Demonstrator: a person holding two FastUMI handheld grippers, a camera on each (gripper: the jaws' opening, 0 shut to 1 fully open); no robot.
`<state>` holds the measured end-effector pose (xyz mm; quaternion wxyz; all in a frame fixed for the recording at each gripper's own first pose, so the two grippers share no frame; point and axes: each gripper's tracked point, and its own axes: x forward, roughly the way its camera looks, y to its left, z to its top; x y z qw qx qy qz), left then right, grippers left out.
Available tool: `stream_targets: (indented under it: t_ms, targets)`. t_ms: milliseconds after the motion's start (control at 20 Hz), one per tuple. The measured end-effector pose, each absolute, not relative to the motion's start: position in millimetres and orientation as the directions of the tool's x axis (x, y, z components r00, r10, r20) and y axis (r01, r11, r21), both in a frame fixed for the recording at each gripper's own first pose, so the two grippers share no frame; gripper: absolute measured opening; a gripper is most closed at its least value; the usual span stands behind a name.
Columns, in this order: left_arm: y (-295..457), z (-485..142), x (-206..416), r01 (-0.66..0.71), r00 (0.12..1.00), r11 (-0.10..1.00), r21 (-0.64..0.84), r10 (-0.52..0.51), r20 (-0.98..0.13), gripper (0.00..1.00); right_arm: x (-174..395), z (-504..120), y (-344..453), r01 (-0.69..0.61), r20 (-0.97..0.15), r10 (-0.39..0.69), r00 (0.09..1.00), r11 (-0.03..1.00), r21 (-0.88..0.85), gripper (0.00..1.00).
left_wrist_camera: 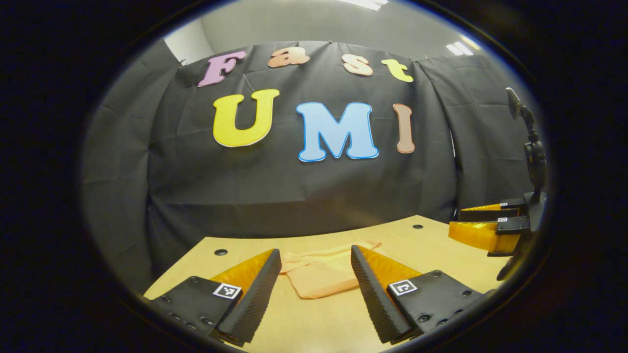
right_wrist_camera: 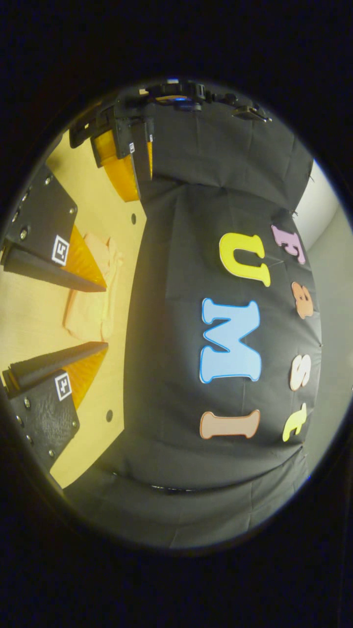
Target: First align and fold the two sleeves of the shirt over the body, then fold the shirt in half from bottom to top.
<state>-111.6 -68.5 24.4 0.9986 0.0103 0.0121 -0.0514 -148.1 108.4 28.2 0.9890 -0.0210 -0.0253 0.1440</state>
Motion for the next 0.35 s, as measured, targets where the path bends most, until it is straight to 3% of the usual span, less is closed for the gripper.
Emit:
stream_targets:
  t_ms: [350]
  targets:
    - [-83.7, 3.3, -158.2, 0.1, 0.995, 0.995, 0.0, -0.1, -0.002, 0.95, -171.5, -6.0, 83.5, -0.256, 0.05, 0.255, 0.966, 0.967, 0.001, 0.64]
